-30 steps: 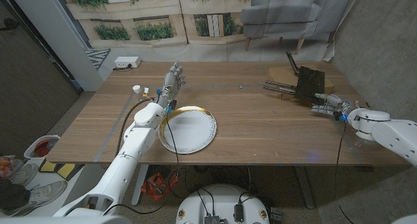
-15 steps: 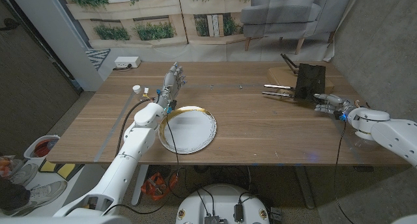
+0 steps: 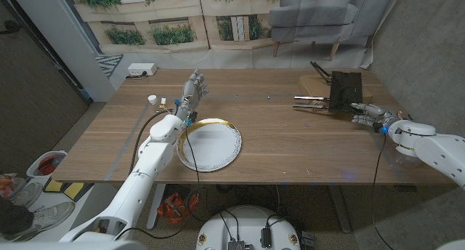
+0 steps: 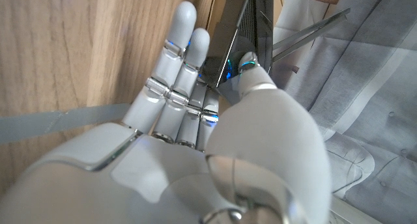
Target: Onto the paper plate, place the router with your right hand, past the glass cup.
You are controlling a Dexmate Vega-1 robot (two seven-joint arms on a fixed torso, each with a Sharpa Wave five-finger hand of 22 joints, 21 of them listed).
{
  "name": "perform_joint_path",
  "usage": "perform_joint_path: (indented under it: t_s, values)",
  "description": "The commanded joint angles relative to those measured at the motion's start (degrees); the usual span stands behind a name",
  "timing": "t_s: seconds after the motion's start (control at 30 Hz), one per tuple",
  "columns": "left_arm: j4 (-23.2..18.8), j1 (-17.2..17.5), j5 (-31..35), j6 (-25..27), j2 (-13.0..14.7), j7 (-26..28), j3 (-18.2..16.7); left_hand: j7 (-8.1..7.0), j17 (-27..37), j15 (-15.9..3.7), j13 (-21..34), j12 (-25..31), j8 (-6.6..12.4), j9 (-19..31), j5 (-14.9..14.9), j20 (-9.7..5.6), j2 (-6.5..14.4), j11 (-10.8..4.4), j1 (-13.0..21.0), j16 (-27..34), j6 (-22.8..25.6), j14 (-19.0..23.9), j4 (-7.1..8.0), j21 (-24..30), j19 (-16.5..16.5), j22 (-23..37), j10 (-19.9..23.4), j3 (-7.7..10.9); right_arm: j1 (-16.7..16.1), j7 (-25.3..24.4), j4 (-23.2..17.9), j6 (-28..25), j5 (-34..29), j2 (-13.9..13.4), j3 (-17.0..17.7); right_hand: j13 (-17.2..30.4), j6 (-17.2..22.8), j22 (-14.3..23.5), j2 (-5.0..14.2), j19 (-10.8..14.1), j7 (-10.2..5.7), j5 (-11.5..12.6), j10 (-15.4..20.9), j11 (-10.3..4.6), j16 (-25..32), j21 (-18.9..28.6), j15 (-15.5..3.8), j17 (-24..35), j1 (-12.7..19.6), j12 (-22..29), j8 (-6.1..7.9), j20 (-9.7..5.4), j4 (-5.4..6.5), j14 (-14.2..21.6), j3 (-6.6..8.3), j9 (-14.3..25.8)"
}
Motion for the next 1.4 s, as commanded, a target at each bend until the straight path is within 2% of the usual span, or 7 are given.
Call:
perform_joint_path:
  t_s: [0.03,1.4]
  values:
    - [0.1,-0.3,0.2,-0.3,0.0,-0.1,0.1,0.40,0.3,0.16,0.2,0.3,0.18,0.2,0.2,0.24,6.6,0.39,0.0,0.4,-7.9,-12.3,0.15,0.0,-4.7,0.3,-12.8,-0.16,0.0,3.4,1.8,1.3,3.1,1.4,1.6,0.5,4.1,0.3,9.06,-0.9,3.27,0.4,6.5,0.03,0.3,0.7,-8.00,0.2,10.1,0.6,0.50,-1.58,-0.45,7.5,2.59,0.4]
    - [0.1,-0.4,0.4,-0.3,-0.2,0.1,0.5,0.32,0.3,0.08,0.2,0.3,0.18,0.2,0.2,0.23,6.6,0.25,0.0,0.4,-8.0,-12.3,0.16,-0.1,-4.7,0.4,-12.9,-0.12,2.4,23.1,8.9,2.5,11.3,0.8,2.4,1.5,4.9,0.5,8.81,-1.7,4.47,0.0,7.5,0.72,0.2,5.3,-7.96,2.0,12.8,0.7,0.16,-1.66,-0.06,9.0,1.92,2.7]
